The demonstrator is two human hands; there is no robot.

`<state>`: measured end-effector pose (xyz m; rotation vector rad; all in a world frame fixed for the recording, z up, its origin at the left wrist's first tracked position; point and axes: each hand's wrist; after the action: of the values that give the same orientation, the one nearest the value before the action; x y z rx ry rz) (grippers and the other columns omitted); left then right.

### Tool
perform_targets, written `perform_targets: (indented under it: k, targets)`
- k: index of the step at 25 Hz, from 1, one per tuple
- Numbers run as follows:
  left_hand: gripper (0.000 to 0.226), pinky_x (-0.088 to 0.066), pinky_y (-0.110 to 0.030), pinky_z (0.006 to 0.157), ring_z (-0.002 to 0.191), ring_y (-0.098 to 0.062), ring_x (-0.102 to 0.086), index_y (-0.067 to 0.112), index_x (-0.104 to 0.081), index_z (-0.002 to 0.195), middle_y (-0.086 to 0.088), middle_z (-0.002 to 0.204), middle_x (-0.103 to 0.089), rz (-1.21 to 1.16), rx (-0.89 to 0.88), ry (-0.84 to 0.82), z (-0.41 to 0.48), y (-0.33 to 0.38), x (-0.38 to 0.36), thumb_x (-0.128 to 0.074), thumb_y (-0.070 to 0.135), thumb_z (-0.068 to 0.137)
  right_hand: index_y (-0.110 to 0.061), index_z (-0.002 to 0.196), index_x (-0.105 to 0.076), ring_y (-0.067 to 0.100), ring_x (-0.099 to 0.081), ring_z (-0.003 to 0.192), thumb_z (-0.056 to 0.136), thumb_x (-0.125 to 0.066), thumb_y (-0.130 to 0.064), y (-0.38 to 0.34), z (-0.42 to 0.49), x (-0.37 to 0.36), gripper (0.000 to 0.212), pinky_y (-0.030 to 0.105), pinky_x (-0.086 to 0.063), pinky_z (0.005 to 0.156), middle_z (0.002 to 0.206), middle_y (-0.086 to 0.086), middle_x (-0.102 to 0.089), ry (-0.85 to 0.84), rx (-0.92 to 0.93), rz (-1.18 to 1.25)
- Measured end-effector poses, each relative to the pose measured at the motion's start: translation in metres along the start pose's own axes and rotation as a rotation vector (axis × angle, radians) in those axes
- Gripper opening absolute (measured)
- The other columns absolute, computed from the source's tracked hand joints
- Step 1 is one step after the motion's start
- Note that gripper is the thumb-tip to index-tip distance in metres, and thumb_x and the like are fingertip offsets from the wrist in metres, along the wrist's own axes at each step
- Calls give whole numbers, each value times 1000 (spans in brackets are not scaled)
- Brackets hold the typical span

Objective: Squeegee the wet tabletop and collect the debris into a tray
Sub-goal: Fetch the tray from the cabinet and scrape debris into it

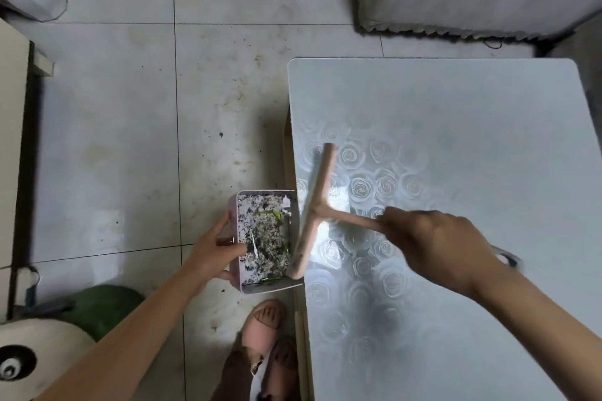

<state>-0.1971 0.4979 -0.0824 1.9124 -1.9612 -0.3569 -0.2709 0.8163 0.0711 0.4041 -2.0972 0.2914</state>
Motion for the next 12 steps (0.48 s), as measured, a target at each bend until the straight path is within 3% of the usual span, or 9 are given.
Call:
perform_targets:
  k: [4, 7, 10, 12]
  targets:
    - [93, -60, -41, 58, 80, -22, -72, 45, -23, 147, -2, 110, -66, 18, 9, -20, -6, -2, 2, -66, -2, 79, -34, 97, -37, 19, -63, 78, 94, -36, -49, 26, -66, -13, 16, 31, -39, 54, 81, -12, -63, -34, -222, 47]
    - [94, -60, -45, 61, 82, -23, -72, 44, -22, 148, -4, 114, -66, 12, -1, -19, -7, -2, 1, -66, -2, 79, -33, 107, -41, 21, -62, 87, 97, -30, -46, -7, -48, -31, 20, 31, -41, 61, 91, -6, -63, -59, -212, 86]
    - [94, -59, -47, 63, 83, -24, -72, 43, -20, 148, -7, 114, -66, -1, 7, -13, -12, -5, -3, -65, -5, 80, -32, 108, -45, 26, -61, 78, 98, -33, -39, -48, -26, -38, 17, 31, -37, 57, 86, -3, -61, 32, -155, 106]
    - [94, -60, -45, 61, 82, -22, -71, 43, -21, 148, -5, 111, -66, 7, 7, 1, -14, -8, -3, -65, -4, 80, -35, 107, -47, 26, -62, 76, 96, -41, -37, -42, -41, -38, 13, 32, -38, 55, 83, -5, -63, 83, -210, 199]
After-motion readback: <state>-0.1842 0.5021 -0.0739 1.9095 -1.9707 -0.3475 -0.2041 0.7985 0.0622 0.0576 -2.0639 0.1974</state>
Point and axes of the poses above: each hand's wrist, its own z-axis towards the middle knuckle, its own x-axis out of the back of the hand, y = z × x
